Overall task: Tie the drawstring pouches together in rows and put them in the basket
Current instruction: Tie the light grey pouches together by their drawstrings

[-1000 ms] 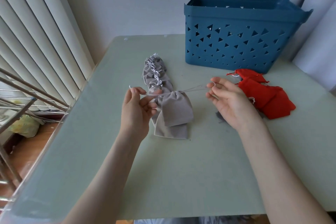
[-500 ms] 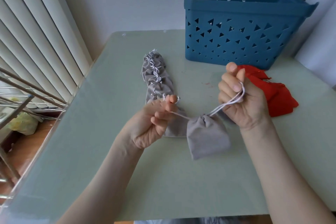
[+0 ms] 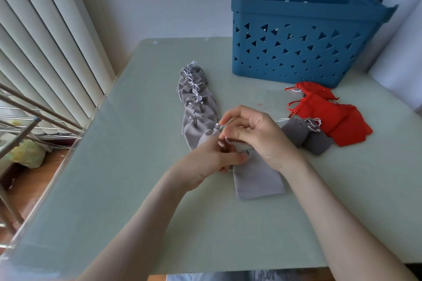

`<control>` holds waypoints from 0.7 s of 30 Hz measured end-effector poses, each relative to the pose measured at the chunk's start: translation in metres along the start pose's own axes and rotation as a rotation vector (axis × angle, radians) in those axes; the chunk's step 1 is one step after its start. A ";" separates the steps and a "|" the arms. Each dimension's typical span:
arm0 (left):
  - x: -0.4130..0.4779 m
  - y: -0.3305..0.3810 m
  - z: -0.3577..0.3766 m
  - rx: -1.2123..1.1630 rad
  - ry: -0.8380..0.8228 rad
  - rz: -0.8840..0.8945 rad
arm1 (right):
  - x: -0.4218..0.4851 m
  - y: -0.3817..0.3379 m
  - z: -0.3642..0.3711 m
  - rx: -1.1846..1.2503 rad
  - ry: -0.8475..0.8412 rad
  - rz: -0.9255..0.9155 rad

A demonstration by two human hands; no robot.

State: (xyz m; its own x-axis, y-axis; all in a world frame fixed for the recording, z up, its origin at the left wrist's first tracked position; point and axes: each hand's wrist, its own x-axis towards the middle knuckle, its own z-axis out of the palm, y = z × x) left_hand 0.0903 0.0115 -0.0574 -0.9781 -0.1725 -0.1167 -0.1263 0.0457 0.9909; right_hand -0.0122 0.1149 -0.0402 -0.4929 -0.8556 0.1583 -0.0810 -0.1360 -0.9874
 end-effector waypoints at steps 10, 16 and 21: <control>0.002 0.001 0.008 0.133 0.199 0.024 | -0.004 -0.004 0.005 -0.021 -0.079 0.024; 0.003 0.006 0.006 0.006 0.246 -0.040 | -0.001 0.004 -0.001 -0.135 -0.022 0.063; 0.005 0.004 0.002 -0.131 0.338 0.029 | 0.000 0.010 -0.002 -0.179 -0.018 0.129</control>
State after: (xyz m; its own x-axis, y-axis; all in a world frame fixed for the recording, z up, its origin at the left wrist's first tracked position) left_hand 0.0851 0.0125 -0.0541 -0.8680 -0.4898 -0.0814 -0.0556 -0.0670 0.9962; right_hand -0.0143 0.1143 -0.0498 -0.4934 -0.8693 0.0290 -0.1713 0.0644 -0.9831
